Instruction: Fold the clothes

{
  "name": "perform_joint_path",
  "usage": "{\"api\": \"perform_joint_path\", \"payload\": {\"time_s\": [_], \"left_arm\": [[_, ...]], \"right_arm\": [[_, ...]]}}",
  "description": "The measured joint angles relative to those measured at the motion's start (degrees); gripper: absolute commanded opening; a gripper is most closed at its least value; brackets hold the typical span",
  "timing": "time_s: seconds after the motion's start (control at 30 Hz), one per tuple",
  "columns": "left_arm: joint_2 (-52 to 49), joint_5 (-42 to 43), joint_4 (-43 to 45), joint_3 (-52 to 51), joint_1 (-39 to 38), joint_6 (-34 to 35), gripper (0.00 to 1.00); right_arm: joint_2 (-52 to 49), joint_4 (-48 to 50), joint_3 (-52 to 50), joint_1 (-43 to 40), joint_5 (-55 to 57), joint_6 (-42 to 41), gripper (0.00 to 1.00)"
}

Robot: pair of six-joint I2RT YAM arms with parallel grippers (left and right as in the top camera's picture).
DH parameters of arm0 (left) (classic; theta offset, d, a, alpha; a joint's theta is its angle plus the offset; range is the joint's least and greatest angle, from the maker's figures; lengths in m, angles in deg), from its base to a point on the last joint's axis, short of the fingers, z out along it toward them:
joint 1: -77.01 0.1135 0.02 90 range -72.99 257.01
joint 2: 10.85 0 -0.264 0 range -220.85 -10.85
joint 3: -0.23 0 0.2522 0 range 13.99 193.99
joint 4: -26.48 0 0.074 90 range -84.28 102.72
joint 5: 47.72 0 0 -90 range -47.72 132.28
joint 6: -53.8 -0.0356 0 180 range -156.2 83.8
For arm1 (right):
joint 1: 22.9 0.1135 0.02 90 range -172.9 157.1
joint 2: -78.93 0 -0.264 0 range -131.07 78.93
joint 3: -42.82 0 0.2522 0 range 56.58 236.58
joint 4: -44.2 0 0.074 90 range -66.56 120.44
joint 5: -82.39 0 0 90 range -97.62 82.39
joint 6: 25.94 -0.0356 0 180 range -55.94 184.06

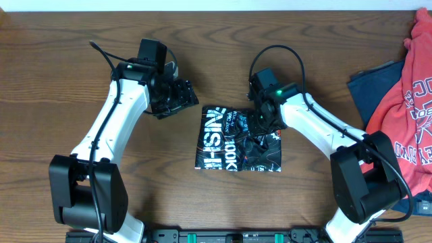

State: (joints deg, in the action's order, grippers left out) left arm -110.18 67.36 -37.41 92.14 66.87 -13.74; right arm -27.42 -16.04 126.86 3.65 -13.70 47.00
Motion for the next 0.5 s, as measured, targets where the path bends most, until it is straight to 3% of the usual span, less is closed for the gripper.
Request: {"api": "perform_joint_path", "payload": {"time_s": [0.27,0.33,0.4,0.43,0.5], "left_arm": [[0.0,-0.02,-0.46,0.0,0.0,0.0,0.73],[0.0,-0.02,-0.46,0.0,0.0,0.0,0.73],[0.0,-0.02,-0.44,0.0,0.0,0.0,0.73],[0.0,-0.02,-0.46,0.0,0.0,0.0,0.73],[0.0,-0.02,-0.46,0.0,0.0,0.0,0.73]], "right_arm": [[1.81,-7.13,0.0,-6.4,8.5,-3.34,0.05],[1.88,-7.72,0.0,-7.85,10.14,-3.8,0.16],[1.86,-7.72,0.0,-9.16,11.63,-4.07,0.41],[1.88,-7.72,0.0,-9.46,12.26,-4.07,0.46],[1.88,-8.22,0.0,-9.66,12.87,-3.63,0.46]]}}
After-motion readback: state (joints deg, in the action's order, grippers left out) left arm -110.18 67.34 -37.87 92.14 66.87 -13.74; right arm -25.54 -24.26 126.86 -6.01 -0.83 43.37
